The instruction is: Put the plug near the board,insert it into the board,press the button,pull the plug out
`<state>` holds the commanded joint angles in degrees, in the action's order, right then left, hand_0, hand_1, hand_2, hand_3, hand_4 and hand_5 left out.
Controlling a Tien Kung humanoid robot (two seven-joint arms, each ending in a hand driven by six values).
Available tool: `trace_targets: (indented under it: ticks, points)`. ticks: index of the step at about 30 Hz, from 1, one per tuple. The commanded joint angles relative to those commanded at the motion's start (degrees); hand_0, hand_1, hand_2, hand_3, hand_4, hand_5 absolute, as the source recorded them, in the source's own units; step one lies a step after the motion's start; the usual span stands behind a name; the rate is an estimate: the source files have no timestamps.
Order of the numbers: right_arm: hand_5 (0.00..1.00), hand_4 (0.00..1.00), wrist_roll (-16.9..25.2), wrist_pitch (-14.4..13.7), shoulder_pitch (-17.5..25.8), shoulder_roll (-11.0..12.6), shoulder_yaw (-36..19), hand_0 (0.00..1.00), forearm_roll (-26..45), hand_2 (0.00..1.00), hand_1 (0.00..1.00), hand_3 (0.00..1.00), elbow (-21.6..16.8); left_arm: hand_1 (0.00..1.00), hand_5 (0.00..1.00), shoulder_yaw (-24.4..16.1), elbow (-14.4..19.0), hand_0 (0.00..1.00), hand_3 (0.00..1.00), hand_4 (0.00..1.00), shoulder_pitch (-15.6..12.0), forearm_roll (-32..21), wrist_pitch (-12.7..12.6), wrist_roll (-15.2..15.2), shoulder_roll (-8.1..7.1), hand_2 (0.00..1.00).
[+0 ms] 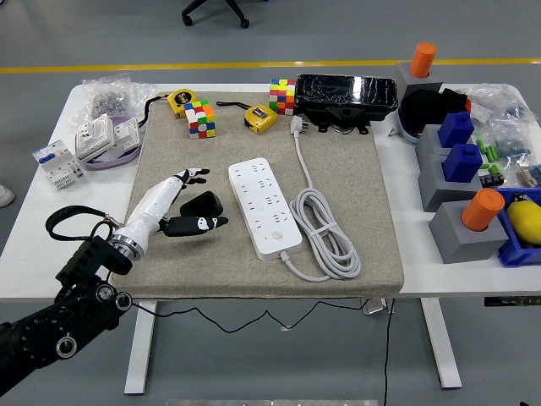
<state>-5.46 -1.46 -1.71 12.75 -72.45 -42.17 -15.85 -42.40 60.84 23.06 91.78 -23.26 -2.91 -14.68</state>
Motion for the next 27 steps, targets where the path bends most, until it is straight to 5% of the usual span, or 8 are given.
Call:
trace_targets:
  ticks: [1, 13, 14, 19, 20, 25, 27]
  points:
    - [0.417, 0.895, 0.0, 0.0, 0.0, 0.0, 0.0, 0.531, 0.0, 0.631, 0.634, 0.554, 0.0, 0.704, 0.406, 0.1, -0.1, 0.672, 0.787, 0.998, 0.1, 0.0, -0.1, 0.1, 0.05, 0.678]
    - [0.417, 0.894, 0.0, -0.1, -0.2, 0.3, 0.4, 0.528, 0.2, 0.630, 0.634, 0.554, -0.1, 0.678, 0.356, 2.4, -4.6, 0.644, 0.759, 0.998, 2.2, 2.3, -2.1, 3.4, 2.25, 0.655]
    - [0.417, 0.893, 0.1, -0.1, -0.2, 0.3, 0.3, 0.528, 0.2, 0.628, 0.633, 0.554, -0.2, 0.617, 0.285, 2.6, -5.0, 0.546, 0.647, 0.888, 2.3, 2.0, -2.1, 3.6, 2.35, 0.549]
    - [0.417, 0.893, 0.2, -0.2, -0.2, 0.3, 0.2, 0.528, 0.1, 0.628, 0.633, 0.554, -0.2, 0.617, 0.285, 2.9, -5.5, 0.546, 0.647, 0.888, 2.7, 0.9, -3.0, 3.9, 2.63, 0.549]
    - [0.417, 0.893, 0.3, -0.2, -0.2, 0.3, 0.3, 0.527, 0.2, 0.627, 0.633, 0.553, -0.2, 0.454, 0.111, 3.0, -5.6, 0.358, 0.538, 0.684, 2.8, 1.0, -3.3, 4.0, 2.69, 0.486]
    - [0.417, 0.893, 0.4, -0.3, -0.2, 0.3, 0.3, 0.527, 0.2, 0.627, 0.633, 0.553, -0.2, 0.454, 0.111, 3.0, -5.6, 0.358, 0.538, 0.684, 3.1, 1.6, -4.6, 5.3, 2.94, 0.486]
    - [0.416, 0.892, 0.4, -0.3, -0.2, 0.3, 0.3, 0.526, 0.2, 0.627, 0.632, 0.552, -0.2, 0.400, 0.018, 2.9, -5.6, 0.281, 0.529, 0.611, 3.2, 2.2, -4.6, 6.5, 3.00, 0.444]
